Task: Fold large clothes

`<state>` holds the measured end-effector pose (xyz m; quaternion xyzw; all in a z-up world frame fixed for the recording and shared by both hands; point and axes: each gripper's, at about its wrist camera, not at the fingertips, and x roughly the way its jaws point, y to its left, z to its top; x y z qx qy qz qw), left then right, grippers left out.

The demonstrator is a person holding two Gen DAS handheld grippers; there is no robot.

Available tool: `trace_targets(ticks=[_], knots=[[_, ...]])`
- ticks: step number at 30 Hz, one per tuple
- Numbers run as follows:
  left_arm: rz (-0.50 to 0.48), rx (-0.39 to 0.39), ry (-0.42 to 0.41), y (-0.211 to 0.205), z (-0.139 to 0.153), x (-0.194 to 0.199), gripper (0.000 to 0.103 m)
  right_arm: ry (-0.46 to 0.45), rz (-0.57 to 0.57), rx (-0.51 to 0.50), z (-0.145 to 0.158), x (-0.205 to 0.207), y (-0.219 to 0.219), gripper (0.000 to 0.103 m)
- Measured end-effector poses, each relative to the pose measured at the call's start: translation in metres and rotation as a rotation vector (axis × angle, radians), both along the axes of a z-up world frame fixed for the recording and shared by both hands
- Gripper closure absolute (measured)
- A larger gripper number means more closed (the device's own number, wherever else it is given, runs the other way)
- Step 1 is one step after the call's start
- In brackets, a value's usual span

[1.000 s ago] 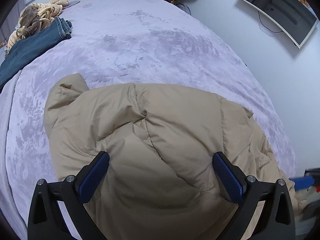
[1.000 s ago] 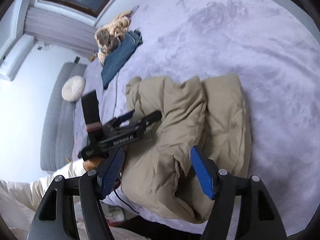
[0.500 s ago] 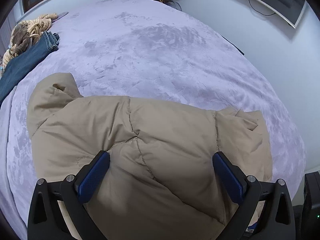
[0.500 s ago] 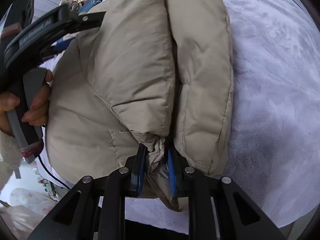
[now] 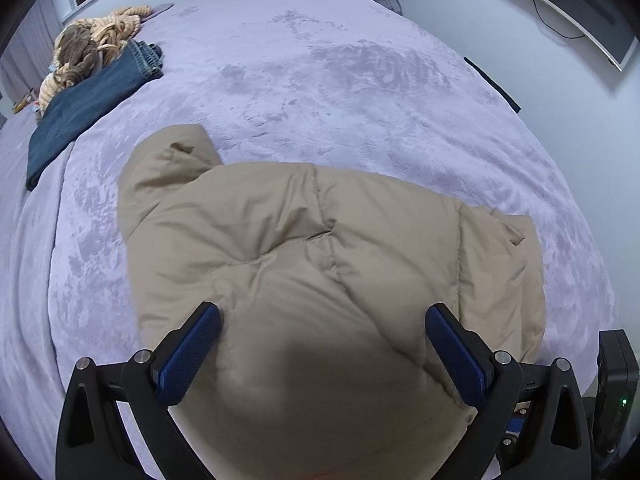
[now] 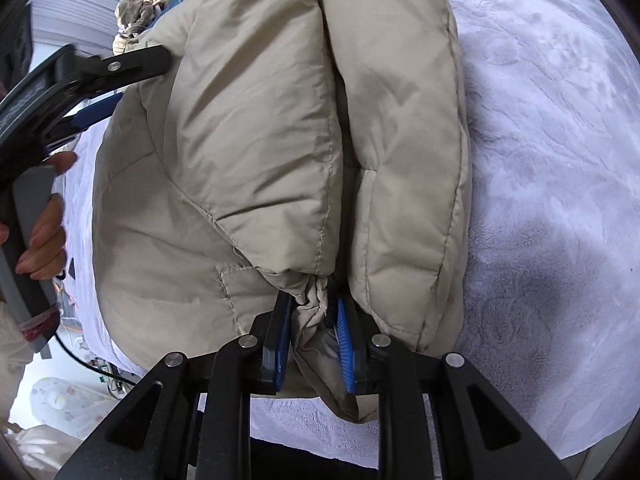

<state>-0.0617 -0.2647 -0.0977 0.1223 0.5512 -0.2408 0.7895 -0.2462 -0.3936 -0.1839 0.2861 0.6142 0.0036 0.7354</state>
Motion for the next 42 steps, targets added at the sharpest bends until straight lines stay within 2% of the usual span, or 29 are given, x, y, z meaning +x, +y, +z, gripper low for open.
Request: trace_targets(ticks=[7,10,13,16,21,24,33,36,39,42], knots=[[0.092,-0.01,0.028,0.056,0.01,-0.011,0.0,0.039,0.003,-0.023,0.005,0.017,0.008,0.079],[0.13,-0.034,0.061,0.084,0.002,-0.013,0.0,0.047,-0.015,-0.038,0.011,0.02,0.008,0.079],[0.149,-0.018,0.091,0.104,-0.009,-0.016,0.0,0.042,-0.058,-0.029,0.017,0.017,0.008,0.076],[0.161,-0.046,0.125,0.119,-0.013,-0.02,0.0,0.027,-0.101,-0.02,0.026,0.016,0.005,0.065],[0.152,-0.063,0.136,0.132,-0.012,-0.024,0.0,-0.045,-0.177,-0.057,0.054,0.015,0.007,0.033],[0.145,-0.08,0.142,0.138,-0.013,-0.023,0.0,-0.076,-0.229,-0.086,0.064,0.013,0.012,0.024],[0.147,-0.108,0.161,0.148,-0.015,-0.023,0.0,-0.085,-0.273,-0.139,0.083,0.011,0.015,0.021],[0.175,-0.13,0.178,0.149,-0.02,-0.015,0.0,-0.098,-0.258,-0.169,0.091,0.021,0.001,0.021],[0.239,-0.15,0.182,0.154,-0.025,-0.003,0.0,-0.089,-0.259,-0.18,0.087,0.038,-0.026,0.021],[0.296,-0.178,0.179,0.159,-0.032,0.013,0.0,-0.057,-0.32,-0.11,0.067,0.053,-0.063,0.021]])
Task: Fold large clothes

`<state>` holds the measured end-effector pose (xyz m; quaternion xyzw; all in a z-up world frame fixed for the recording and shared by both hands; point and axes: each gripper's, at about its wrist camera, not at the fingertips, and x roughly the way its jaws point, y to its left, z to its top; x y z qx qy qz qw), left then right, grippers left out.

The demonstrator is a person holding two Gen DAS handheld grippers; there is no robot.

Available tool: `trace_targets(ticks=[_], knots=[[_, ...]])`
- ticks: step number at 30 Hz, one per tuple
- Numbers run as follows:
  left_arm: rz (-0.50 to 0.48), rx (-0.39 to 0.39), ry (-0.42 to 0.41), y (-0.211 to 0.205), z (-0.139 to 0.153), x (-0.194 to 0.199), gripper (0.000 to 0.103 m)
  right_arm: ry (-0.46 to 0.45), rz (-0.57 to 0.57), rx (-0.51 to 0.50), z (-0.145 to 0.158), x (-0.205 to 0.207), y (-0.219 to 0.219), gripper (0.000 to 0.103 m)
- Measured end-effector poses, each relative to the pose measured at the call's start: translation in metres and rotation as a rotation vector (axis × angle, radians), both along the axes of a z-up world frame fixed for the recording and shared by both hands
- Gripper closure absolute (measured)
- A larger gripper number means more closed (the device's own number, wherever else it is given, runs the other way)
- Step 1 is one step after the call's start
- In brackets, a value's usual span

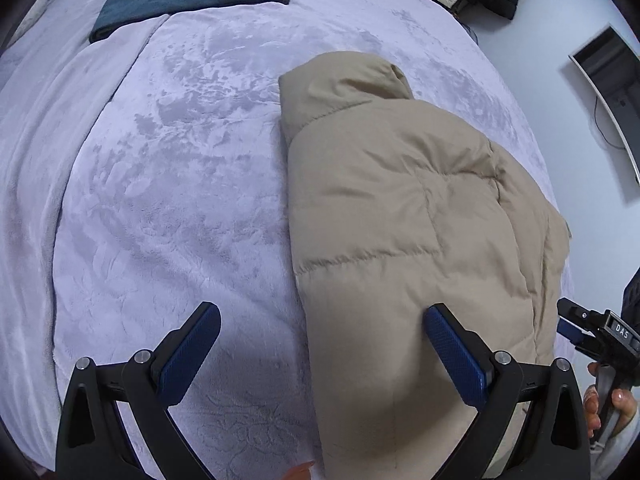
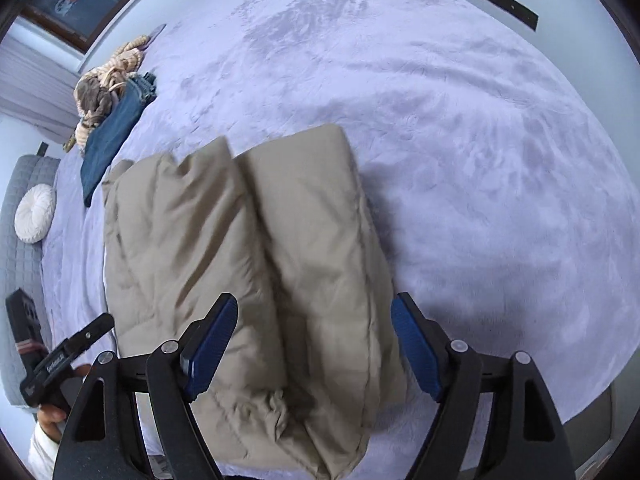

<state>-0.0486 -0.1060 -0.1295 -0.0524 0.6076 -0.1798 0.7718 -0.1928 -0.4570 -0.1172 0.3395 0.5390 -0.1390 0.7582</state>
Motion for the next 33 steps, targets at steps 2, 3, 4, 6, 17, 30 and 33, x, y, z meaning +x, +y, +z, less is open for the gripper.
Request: trace_targets(ticks=[2,3,4,6,17,30,33], knots=[[0.032,-0.022,0.017,0.002,-0.009,0.011,0.0,-0.016,-0.031,0.089,-0.016,0.011,-0.021,0.03],[0.042,-0.036,0.03,0.002,-0.012,0.015,0.0,-0.016,-0.03,0.126,-0.024,0.015,-0.027,0.059],[0.054,-0.057,0.047,0.001,-0.017,0.018,0.0,-0.006,-0.019,0.165,-0.032,0.024,-0.03,0.072],[0.072,-0.075,0.062,-0.002,-0.021,0.021,0.0,-0.028,0.039,0.173,-0.034,0.04,-0.028,0.086],[-0.001,-0.066,0.055,-0.04,-0.022,0.02,0.0,0.051,0.211,0.091,-0.056,0.077,-0.033,0.083],[-0.029,-0.037,0.062,-0.053,-0.023,0.02,0.0,-0.032,0.369,0.085,-0.009,0.072,0.009,0.035],[-0.035,-0.034,0.065,-0.054,-0.024,0.02,0.0,0.031,0.416,0.007,-0.025,0.074,0.019,0.034]])
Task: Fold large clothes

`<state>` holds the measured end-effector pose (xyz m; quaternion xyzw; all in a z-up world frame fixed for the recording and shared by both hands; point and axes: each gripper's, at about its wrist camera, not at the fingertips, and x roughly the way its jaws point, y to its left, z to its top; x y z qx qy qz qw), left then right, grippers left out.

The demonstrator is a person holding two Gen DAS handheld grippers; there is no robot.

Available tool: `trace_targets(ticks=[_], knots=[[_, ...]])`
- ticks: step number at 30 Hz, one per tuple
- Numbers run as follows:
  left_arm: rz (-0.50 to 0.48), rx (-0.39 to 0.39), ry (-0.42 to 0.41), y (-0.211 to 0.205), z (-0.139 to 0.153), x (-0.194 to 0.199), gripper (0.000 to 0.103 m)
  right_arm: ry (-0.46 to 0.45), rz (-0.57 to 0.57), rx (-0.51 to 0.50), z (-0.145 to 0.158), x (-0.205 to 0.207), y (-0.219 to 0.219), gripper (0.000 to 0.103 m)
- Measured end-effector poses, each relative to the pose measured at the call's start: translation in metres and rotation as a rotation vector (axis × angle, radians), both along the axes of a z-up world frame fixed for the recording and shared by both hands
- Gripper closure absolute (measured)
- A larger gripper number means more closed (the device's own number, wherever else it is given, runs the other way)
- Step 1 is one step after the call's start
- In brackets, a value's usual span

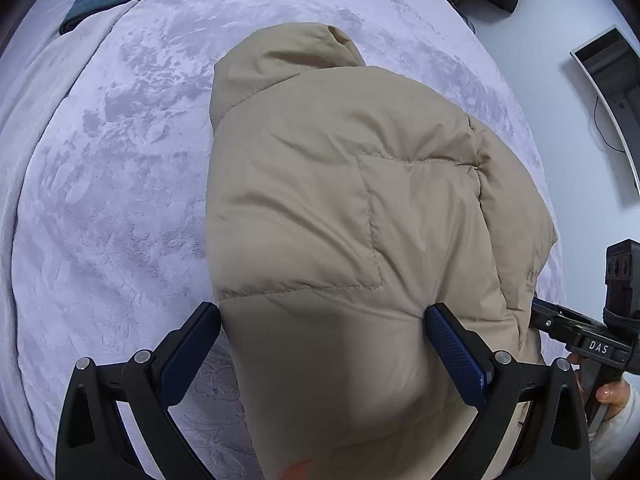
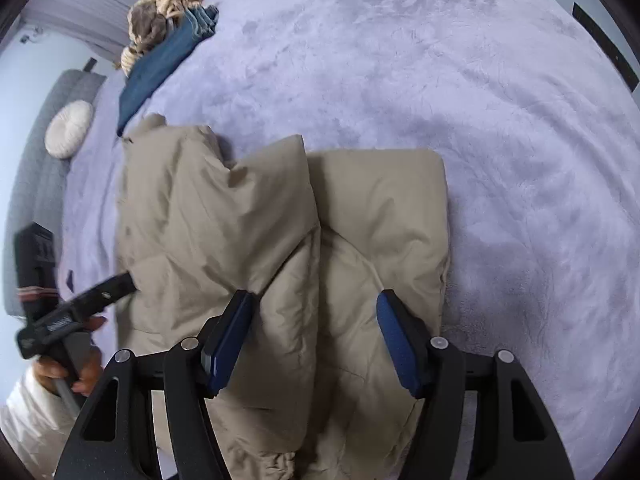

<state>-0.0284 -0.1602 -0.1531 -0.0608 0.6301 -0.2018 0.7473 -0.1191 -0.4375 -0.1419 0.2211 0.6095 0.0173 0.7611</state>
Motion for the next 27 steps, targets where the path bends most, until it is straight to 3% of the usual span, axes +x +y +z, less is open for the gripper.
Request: trace_targets(ticks=[4,6,10,14,16,17,21,27], knots=[[0.003,-0.005,0.003,0.0,-0.002,0.001,0.0,0.001,0.033,-0.02,0.0,-0.003,-0.003,0.029],[0.004,-0.008,0.006,-0.001,-0.003,0.001,0.0,-0.005,0.053,-0.018,0.004,-0.006,-0.005,0.022],[-0.002,-0.017,0.009,0.001,-0.004,0.0,0.0,-0.039,0.065,0.05,0.01,-0.014,-0.023,0.019],[-0.01,-0.036,0.011,0.004,-0.006,0.002,0.0,-0.077,-0.027,0.175,0.008,-0.021,-0.053,0.015],[-0.012,-0.057,0.021,0.008,-0.007,0.004,0.0,-0.077,-0.081,0.203,0.003,-0.023,-0.066,0.005],[-0.013,-0.076,0.028,0.012,-0.007,0.005,0.0,-0.078,-0.112,0.228,-0.001,-0.024,-0.074,0.0],[-0.002,-0.2,0.089,0.033,-0.015,0.012,0.0,-0.038,-0.213,0.389,-0.031,-0.032,-0.102,0.0],[0.008,-0.405,0.241,0.054,-0.053,0.025,0.0,-0.005,-0.286,0.587,-0.083,-0.03,-0.114,0.0]])
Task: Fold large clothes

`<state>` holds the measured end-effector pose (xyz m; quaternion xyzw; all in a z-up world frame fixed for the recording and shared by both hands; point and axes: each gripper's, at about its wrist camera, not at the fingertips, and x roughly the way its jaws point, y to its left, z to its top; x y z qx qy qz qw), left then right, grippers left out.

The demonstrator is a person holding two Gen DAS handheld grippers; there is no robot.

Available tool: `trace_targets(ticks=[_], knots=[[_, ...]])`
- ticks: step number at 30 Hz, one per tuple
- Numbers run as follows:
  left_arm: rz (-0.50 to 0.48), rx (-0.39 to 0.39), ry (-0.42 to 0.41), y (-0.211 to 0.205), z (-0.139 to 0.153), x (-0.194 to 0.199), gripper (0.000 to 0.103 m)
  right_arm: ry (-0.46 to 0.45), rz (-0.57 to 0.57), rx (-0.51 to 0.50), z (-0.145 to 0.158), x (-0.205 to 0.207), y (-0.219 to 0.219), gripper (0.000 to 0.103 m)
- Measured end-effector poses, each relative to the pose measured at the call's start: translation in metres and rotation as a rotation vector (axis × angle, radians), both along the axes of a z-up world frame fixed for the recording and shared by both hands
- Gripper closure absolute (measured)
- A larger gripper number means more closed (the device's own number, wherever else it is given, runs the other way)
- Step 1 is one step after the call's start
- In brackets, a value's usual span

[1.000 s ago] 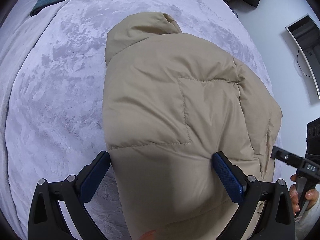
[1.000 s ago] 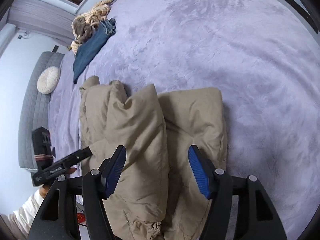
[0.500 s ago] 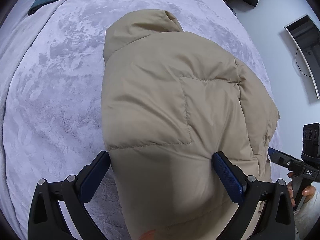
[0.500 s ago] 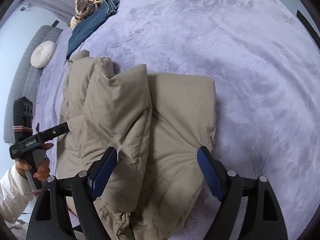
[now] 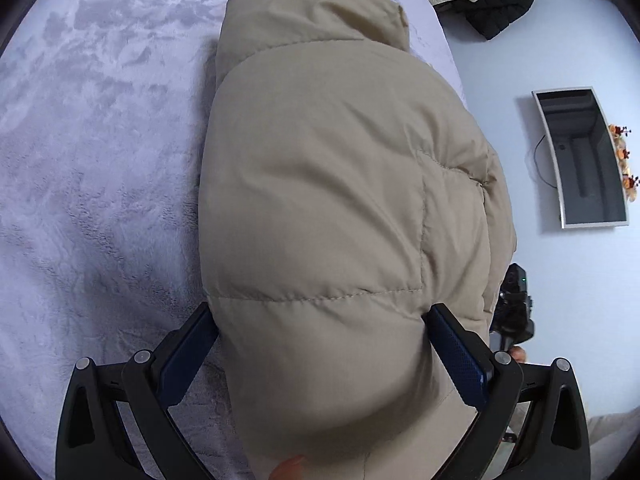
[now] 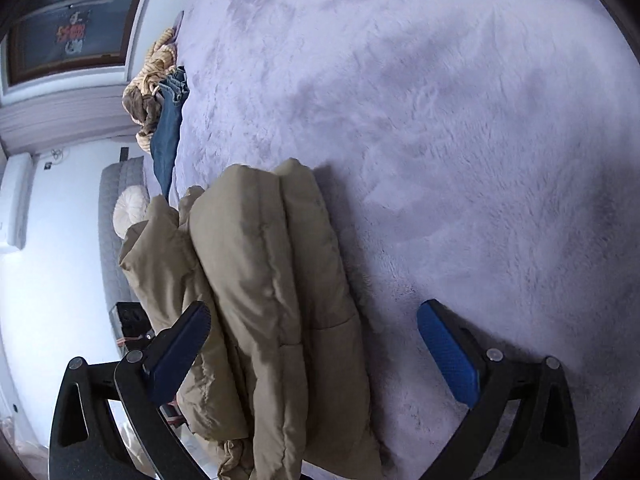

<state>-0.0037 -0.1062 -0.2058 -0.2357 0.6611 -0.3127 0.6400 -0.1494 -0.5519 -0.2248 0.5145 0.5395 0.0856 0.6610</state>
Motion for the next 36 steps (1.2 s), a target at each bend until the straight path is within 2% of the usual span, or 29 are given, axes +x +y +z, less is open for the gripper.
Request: trace_targets(ticks=[4,6,8,11,14,15,19,23,26,28,29,32,33,36], knots=[[-0.004,-0.094,0.068,0.001,-0.018,0.004,0.0,-0.078,0.006,0.155,-0.005,0.011,0.005,0.0],[-0.006,-0.128,0.091,-0.001,-0.025,0.006,0.0,-0.092,0.072,0.168,0.0,0.022,0.017,0.0],[0.002,-0.136,0.105,-0.004,-0.029,0.006,0.0,-0.101,0.163,0.134,0.007,0.032,0.034,0.0],[-0.017,-0.106,0.085,-0.017,-0.024,0.005,0.0,-0.116,0.284,0.089,0.019,0.046,0.058,0.0],[-0.044,-0.067,0.059,-0.025,-0.018,0.005,0.0,-0.091,0.42,-0.052,0.021,0.059,0.08,0.0],[-0.045,-0.058,0.057,-0.027,-0.019,0.005,0.0,-0.075,0.44,-0.071,0.016,0.062,0.083,0.0],[-0.036,-0.047,0.065,-0.035,-0.021,0.007,0.0,-0.038,0.419,-0.015,-0.005,0.066,0.084,0.0],[-0.025,-0.02,0.037,-0.045,-0.015,0.0,0.0,-0.024,0.39,-0.02,-0.006,0.068,0.087,0.0],[-0.03,-0.008,-0.005,-0.049,0.0,-0.005,0.009,-0.007,0.343,-0.037,0.002,0.066,0.09,0.001],[-0.04,-0.016,-0.033,-0.048,0.013,-0.004,0.02,-0.004,0.314,-0.052,0.01,0.065,0.092,0.008],[-0.048,-0.024,-0.042,-0.043,0.016,-0.005,0.022,-0.01,0.299,-0.059,0.016,0.063,0.093,0.021],[-0.081,-0.042,-0.085,-0.031,0.035,0.006,0.024,-0.043,0.258,-0.066,0.037,0.059,0.101,0.047],[-0.092,-0.046,-0.105,-0.025,0.042,0.01,0.024,-0.06,0.25,-0.071,0.047,0.059,0.108,0.052],[-0.099,-0.051,-0.155,-0.004,0.064,0.027,0.024,-0.106,0.243,-0.102,0.072,0.072,0.135,0.053]])
